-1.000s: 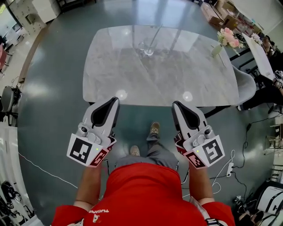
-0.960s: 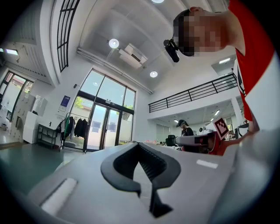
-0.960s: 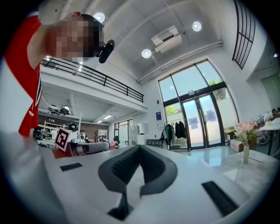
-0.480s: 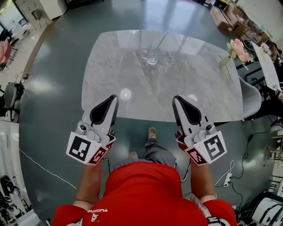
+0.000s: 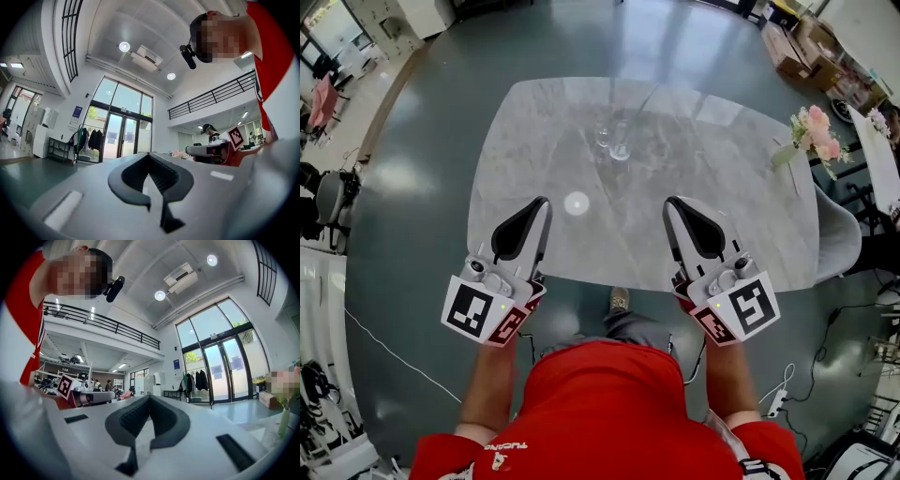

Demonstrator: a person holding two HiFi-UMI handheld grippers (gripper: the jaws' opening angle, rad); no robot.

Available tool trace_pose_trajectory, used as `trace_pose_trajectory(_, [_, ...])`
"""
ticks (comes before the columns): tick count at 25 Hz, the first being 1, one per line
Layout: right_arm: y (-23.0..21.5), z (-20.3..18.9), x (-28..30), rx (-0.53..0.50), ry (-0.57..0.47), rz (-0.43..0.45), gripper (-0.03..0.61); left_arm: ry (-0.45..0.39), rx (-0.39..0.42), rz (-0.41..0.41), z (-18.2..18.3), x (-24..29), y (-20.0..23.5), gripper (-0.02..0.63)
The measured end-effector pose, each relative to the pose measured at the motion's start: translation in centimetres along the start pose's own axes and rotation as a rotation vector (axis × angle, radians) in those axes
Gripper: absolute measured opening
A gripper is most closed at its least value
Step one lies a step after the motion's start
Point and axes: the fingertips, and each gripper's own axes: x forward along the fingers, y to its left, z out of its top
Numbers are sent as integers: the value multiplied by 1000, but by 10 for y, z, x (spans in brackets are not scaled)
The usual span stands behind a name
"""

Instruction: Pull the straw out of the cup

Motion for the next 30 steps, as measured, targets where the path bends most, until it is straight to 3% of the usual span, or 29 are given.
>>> trace_pose_trajectory(8, [-47,-1,22,-11,1,48,0,-10,12,43,-2,51,10,5])
trace_pose_trajectory(19, [-100,-33,69,-30,73,85,0,14,34,81,-22,104,32,5])
trace_pose_trajectory(30, [-121,-55,110,-31,124,13,0,49,10,42,-53,133,66,5])
